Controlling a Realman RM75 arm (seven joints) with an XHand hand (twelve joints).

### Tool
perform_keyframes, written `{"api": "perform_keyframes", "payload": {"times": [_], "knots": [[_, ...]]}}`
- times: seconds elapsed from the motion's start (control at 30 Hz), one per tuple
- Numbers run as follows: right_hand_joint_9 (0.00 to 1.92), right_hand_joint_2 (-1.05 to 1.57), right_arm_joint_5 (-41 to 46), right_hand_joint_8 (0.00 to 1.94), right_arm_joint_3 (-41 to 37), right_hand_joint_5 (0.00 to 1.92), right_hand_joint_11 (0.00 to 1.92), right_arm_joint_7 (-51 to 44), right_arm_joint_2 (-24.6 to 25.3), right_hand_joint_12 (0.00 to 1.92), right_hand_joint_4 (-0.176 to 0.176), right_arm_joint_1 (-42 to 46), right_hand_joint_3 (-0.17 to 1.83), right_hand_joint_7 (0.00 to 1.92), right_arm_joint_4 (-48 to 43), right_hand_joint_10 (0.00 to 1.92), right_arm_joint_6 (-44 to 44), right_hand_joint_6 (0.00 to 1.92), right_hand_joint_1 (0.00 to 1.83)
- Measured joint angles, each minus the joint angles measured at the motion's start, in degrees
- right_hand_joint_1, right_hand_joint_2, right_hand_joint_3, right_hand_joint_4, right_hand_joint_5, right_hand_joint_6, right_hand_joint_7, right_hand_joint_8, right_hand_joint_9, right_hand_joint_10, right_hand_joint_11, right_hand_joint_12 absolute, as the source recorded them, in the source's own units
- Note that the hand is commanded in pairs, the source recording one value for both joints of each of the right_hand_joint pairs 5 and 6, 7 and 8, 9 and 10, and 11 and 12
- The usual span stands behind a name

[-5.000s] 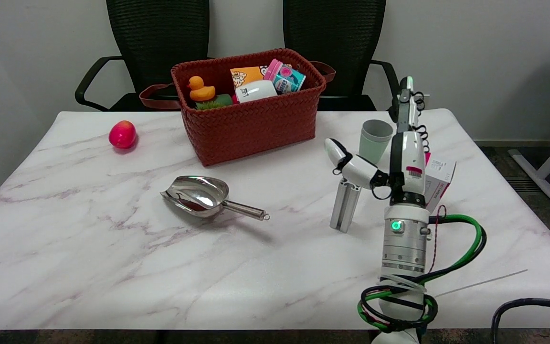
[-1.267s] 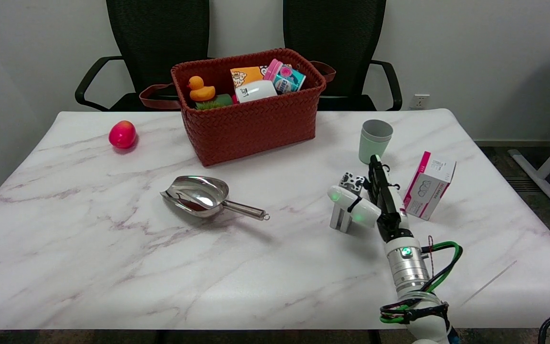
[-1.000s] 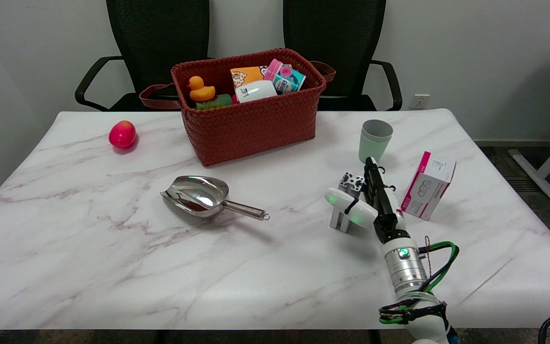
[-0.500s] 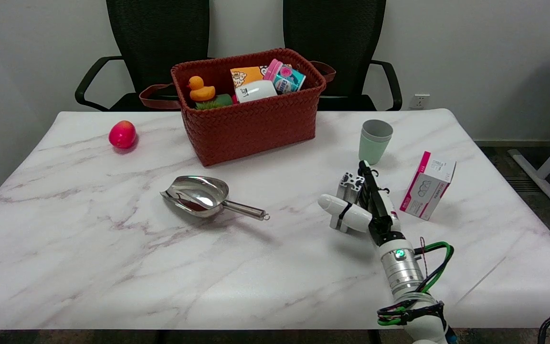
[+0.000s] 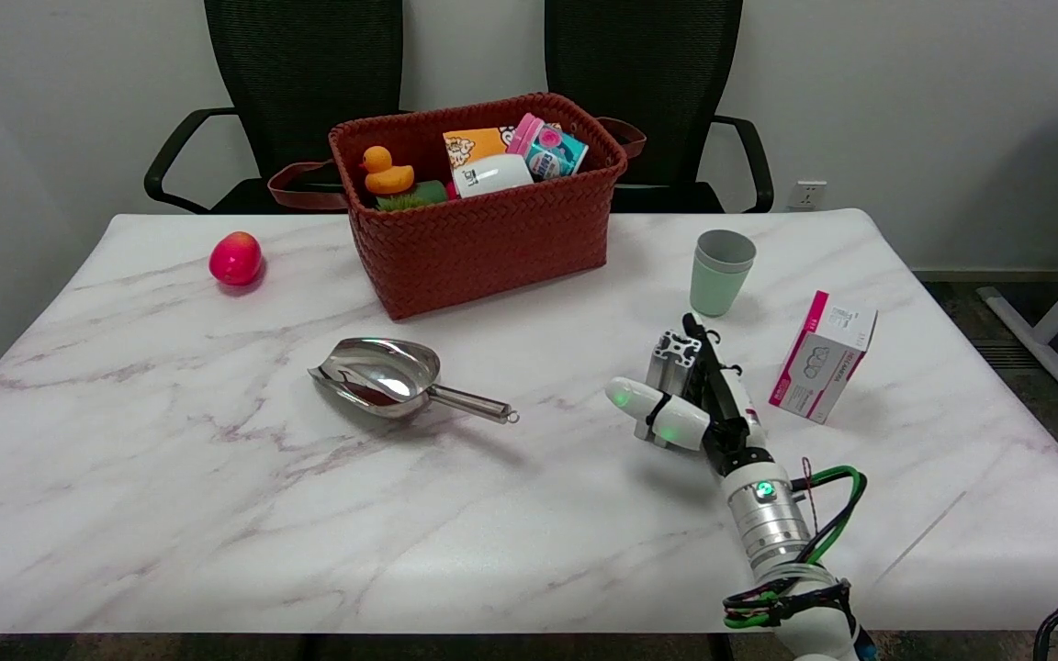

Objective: Pick up the metal rectangular block.

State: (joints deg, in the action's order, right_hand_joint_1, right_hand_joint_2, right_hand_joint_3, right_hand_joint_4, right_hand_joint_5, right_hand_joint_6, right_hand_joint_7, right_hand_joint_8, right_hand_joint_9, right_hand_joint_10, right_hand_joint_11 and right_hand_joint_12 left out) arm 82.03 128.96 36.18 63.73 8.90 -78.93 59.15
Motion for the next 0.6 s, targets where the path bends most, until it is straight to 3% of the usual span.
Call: {"api": "perform_keyframes", "payload": {"times": [0.2,0.27,0.37,0.47,0.53,0.6], "knots": [[0.58,0.68,-0.2,0.69,0.1,0.36,0.60,0.9,0.0,0.60,0.000,0.0,-0.17,0.69,0.1,0.58,-0.2,0.36,0.97],[0.74,0.71,-0.3,0.92,0.1,0.54,0.69,1.4,0.0,0.69,0.000,0.0,-0.17,0.92,0.1,0.74,-0.2,0.54,0.97],[0.86,0.76,-0.6,1.02,0.1,0.69,0.82,2.0,0.0,0.82,0.000,0.0,-0.17,1.02,0.3,0.86,-0.3,0.69,0.94],[1.09,0.78,-0.7,1.21,0.1,0.85,1.04,2.5,0.0,1.04,0.000,0.0,-0.17,1.21,0.4,1.09,-0.4,0.85,0.94],[1.36,0.80,-0.8,1.41,0.1,1.04,1.41,2.8,0.1,1.41,0.000,0.0,-0.17,1.41,0.5,1.36,-0.4,1.04,0.94],[1.45,0.83,-0.9,1.48,0.1,1.23,1.51,3.0,0.1,1.51,0.000,0.0,-0.17,1.48,0.5,1.45,-0.4,1.23,0.93]]}}
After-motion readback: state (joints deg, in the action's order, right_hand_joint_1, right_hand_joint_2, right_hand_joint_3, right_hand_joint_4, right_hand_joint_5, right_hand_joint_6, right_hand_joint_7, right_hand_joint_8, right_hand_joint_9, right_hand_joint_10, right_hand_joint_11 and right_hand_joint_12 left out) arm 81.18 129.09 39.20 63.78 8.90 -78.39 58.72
